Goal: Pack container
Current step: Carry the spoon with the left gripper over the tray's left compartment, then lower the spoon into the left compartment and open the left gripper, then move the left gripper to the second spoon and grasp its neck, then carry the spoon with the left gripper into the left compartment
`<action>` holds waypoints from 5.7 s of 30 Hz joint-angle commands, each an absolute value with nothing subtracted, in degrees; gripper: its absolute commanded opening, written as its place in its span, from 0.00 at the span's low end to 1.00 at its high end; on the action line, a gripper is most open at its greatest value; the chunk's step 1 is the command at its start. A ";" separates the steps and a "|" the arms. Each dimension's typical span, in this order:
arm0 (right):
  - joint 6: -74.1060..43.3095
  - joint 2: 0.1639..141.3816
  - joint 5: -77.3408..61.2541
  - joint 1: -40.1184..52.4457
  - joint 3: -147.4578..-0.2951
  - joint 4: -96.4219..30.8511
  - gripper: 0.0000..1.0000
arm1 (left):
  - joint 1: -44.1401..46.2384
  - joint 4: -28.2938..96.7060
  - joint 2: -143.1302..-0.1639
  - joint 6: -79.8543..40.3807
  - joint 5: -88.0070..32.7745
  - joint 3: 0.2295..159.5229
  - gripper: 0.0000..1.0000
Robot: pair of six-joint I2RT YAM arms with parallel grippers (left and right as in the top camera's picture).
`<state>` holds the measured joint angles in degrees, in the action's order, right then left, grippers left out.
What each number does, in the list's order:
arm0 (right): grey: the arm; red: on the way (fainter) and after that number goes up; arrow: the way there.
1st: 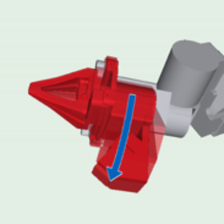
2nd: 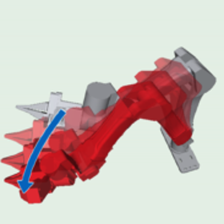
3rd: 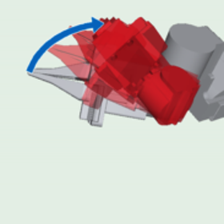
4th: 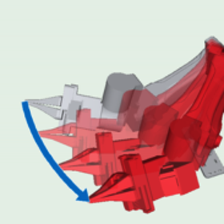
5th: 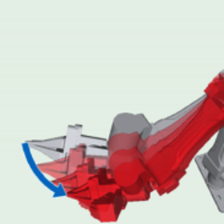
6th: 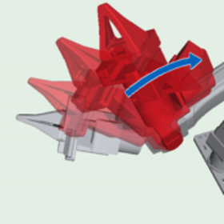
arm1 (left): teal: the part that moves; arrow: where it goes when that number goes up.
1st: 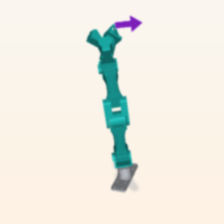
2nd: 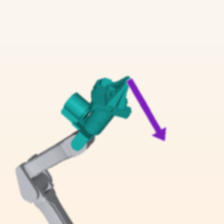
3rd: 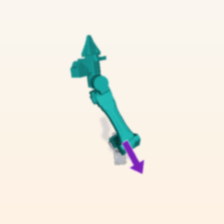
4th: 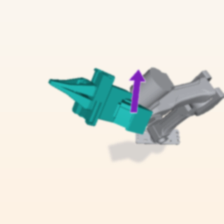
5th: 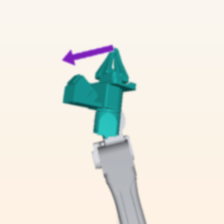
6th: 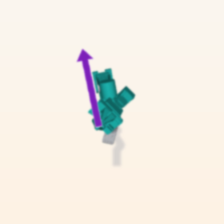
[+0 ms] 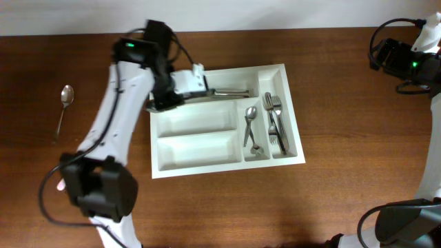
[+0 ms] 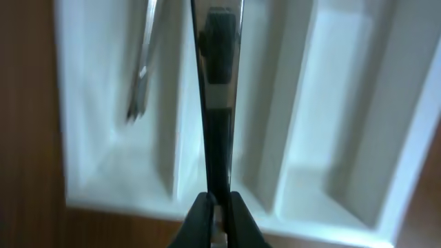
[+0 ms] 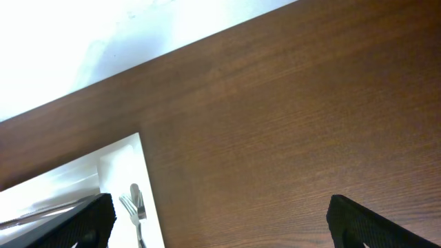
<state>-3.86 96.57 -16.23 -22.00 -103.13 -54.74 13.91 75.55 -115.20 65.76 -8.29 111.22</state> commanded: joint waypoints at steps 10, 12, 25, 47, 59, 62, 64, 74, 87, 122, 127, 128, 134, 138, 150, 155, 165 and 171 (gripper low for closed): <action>-3.88 95.98 -16.93 -22.15 -103.68 -54.63 0.99 | 14.81 69.38 -128.44 71.81 -7.51 109.38 0.10; -3.88 95.98 -16.93 -22.15 -103.68 -54.63 0.99 | 14.81 67.77 -128.79 71.24 -7.68 109.38 0.10; -3.88 96.01 -16.93 -22.15 -103.68 -54.63 0.99 | 14.17 78.98 -126.93 51.79 -7.70 118.52 0.99; -3.88 95.98 -16.93 -22.15 -103.68 -54.63 0.99 | -16.45 80.47 -112.36 31.70 -1.72 120.68 0.99; -3.88 95.98 -16.93 -22.15 -103.68 -54.63 0.99 | -29.98 74.67 -131.87 30.92 1.50 120.68 0.91; -3.88 95.98 -16.95 -22.15 -103.68 -54.63 0.99 | -30.74 70.83 -135.04 31.99 1.45 120.68 0.84; -3.88 95.98 -16.93 -22.15 -103.68 -54.63 0.98 | -30.81 68.53 -136.29 33.04 1.28 120.68 0.84; -3.88 95.98 -16.95 -22.15 -103.68 -54.63 0.99 | -30.50 61.89 -137.49 36.32 0.23 120.68 0.84; -3.88 95.98 -16.95 -22.15 -103.68 -54.63 0.99 | -30.55 57.60 -139.83 36.27 -1.76 120.68 0.80; -3.88 95.98 -16.93 -22.15 -103.68 -54.63 0.99 | -31.57 57.45 -143.46 35.59 -5.17 120.68 0.41; -3.88 95.98 -16.93 -22.15 -103.68 -54.63 0.99 | -31.57 57.49 -143.48 35.59 -5.17 120.68 0.03; -3.88 95.98 -16.93 -22.15 -103.68 -54.63 0.99 | -31.57 57.52 -143.48 35.59 -5.17 120.68 0.03; -3.88 95.98 -16.93 -22.15 -103.68 -54.63 0.99 | -31.55 57.95 -143.46 35.57 -5.19 120.68 0.01; -3.88 95.98 -16.93 -22.15 -103.68 -54.63 0.99 | -31.55 59.83 -142.98 35.59 -5.61 121.34 0.02; -3.88 95.98 -16.95 -22.15 -103.68 -54.63 0.99 | -28.36 68.34 -129.95 37.12 -8.23 126.72 0.02; -3.88 95.98 -16.95 -22.15 -103.68 -54.63 0.99 | -22.33 76.66 -122.50 39.13 -8.60 126.72 0.02; -3.88 95.98 -16.93 -22.15 -103.68 -54.63 0.99 | 2.17 84.88 -117.49 53.71 -11.57 126.39 0.02; -3.88 95.98 -16.93 -22.15 -103.68 -54.63 0.99 | 14.81 84.23 -117.71 65.45 -11.55 121.99 0.02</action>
